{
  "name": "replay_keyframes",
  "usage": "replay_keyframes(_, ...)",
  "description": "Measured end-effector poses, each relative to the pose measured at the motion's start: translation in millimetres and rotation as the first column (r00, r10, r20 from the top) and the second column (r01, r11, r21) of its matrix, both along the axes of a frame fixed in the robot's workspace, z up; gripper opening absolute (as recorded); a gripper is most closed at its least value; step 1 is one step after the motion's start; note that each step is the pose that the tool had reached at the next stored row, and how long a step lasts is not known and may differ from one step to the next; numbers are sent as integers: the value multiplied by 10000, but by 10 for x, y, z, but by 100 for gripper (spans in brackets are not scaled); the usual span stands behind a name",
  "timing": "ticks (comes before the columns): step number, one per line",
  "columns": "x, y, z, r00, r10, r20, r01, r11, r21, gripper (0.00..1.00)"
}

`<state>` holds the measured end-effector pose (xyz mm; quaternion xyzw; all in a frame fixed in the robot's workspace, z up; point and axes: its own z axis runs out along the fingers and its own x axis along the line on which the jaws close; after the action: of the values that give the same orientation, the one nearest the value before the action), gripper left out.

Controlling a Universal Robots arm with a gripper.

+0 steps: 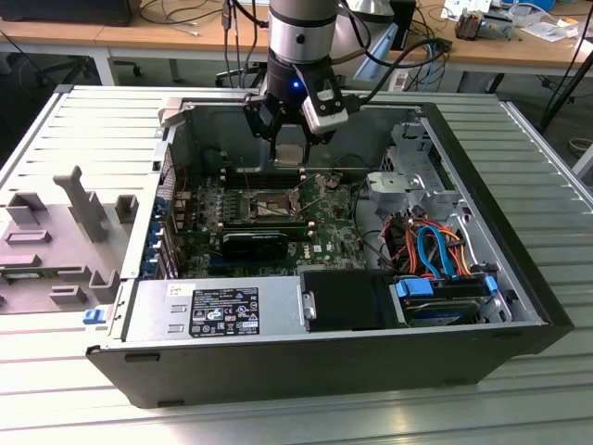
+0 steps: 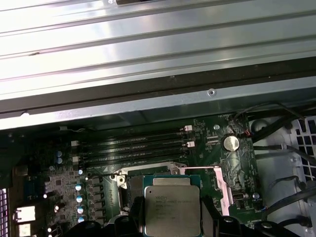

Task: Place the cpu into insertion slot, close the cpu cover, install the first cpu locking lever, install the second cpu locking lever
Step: 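Place the cpu into insertion slot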

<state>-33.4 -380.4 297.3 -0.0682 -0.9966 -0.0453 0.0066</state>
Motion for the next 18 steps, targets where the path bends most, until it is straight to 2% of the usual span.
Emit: replay_keyframes(18, 0, 0, -2, 9996, -276, 0, 276, 9996, -1, 55)
